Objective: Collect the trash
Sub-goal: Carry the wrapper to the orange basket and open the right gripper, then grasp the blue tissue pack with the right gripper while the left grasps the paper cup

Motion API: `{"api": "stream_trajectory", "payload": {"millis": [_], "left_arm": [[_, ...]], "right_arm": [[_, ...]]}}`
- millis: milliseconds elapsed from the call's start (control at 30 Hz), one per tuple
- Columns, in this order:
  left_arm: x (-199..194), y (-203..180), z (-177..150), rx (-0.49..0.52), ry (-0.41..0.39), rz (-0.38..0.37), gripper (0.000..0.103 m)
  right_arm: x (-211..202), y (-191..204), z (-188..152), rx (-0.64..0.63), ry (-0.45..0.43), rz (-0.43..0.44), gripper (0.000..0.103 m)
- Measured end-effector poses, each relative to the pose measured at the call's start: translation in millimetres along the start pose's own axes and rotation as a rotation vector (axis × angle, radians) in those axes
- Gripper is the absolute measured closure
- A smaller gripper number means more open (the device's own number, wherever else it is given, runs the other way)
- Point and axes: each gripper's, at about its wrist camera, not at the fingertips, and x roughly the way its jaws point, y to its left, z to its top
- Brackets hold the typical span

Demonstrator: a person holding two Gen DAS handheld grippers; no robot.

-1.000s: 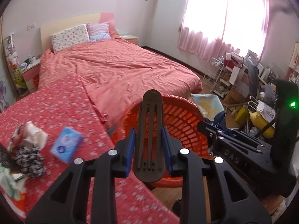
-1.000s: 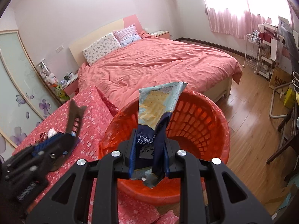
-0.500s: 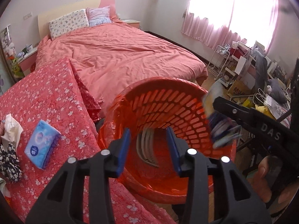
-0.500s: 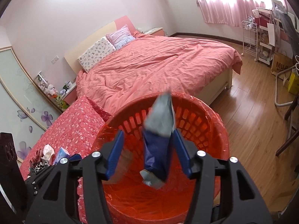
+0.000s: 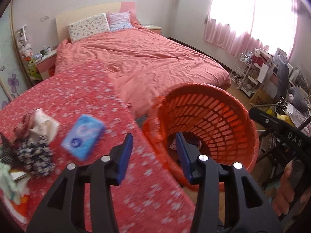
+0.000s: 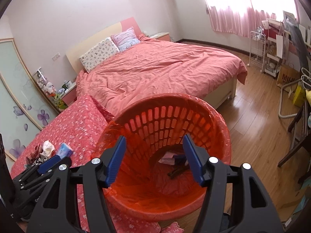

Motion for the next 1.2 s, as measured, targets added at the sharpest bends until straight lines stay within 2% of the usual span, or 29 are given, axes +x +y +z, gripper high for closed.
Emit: {"api": "stream_trajectory", "payload": {"millis": [333, 633, 733, 967, 1200], "left_arm": [[-60.0, 78.8, -37.2, -0.076, -0.046, 0.134, 0.049], [-115.5, 176.0, -90.7, -0.201, -0.077, 0.305, 0.043], [-128.0, 204.7, -107.9, -0.25, -0.074, 0.339, 0.043], [-141.7, 237.3, -134.2, -0.31, -0.069, 0.365, 0.043], [-145.0, 247.3, -140.5, -0.349, -0.085, 0.346, 0.043]], "right_arm": [[-14.5, 62.6, -19.6, -0.143, -0.005, 0.036, 0.041], [-3.2, 122.1, -53.6, -0.248, 0.06, 0.071, 0.041], [3.1, 144.1, -67.0, -0.282, 0.084, 0.082, 0.041], [32.1, 192.8, -80.5, -0.34, 0.103, 0.067, 0.041], [86.7, 230.1, -65.9, -0.273, 0.175, 0.033, 0.041]]}}
